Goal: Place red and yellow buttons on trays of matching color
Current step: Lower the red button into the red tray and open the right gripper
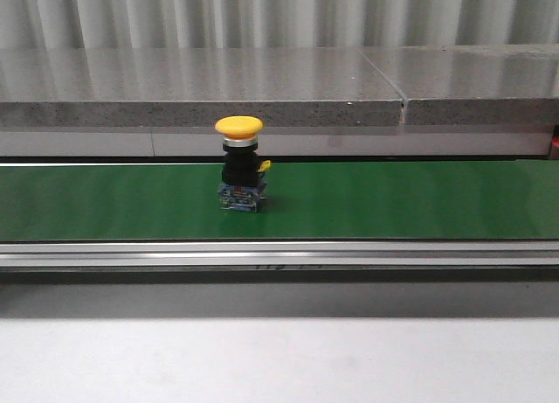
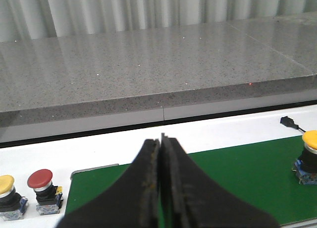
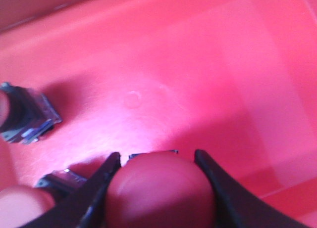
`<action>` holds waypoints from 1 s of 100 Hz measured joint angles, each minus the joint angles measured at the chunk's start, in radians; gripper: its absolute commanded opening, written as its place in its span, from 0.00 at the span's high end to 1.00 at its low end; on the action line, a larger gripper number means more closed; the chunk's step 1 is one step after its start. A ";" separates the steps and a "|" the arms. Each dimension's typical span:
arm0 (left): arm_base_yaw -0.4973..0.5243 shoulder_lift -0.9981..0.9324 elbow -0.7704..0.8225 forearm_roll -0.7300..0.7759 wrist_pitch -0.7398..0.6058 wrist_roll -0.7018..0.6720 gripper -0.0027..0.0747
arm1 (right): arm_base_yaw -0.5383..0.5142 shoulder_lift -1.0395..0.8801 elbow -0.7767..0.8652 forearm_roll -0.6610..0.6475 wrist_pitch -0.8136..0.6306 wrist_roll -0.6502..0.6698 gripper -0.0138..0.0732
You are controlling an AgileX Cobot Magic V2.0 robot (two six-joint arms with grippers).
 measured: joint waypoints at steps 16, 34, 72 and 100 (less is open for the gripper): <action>0.000 0.000 0.000 0.000 0.000 0.000 0.99 | 0.000 0.040 -0.009 0.000 0.001 0.000 0.73; 0.000 0.000 0.000 0.000 0.000 0.000 0.99 | 0.000 0.076 -0.009 0.000 -0.018 0.000 0.73; 0.000 0.000 0.000 0.000 0.000 0.000 0.99 | 0.000 0.098 -0.011 0.006 -0.064 0.001 0.46; 0.000 0.000 0.000 0.000 0.000 0.000 0.99 | 0.000 0.105 -0.025 0.008 -0.034 0.001 0.15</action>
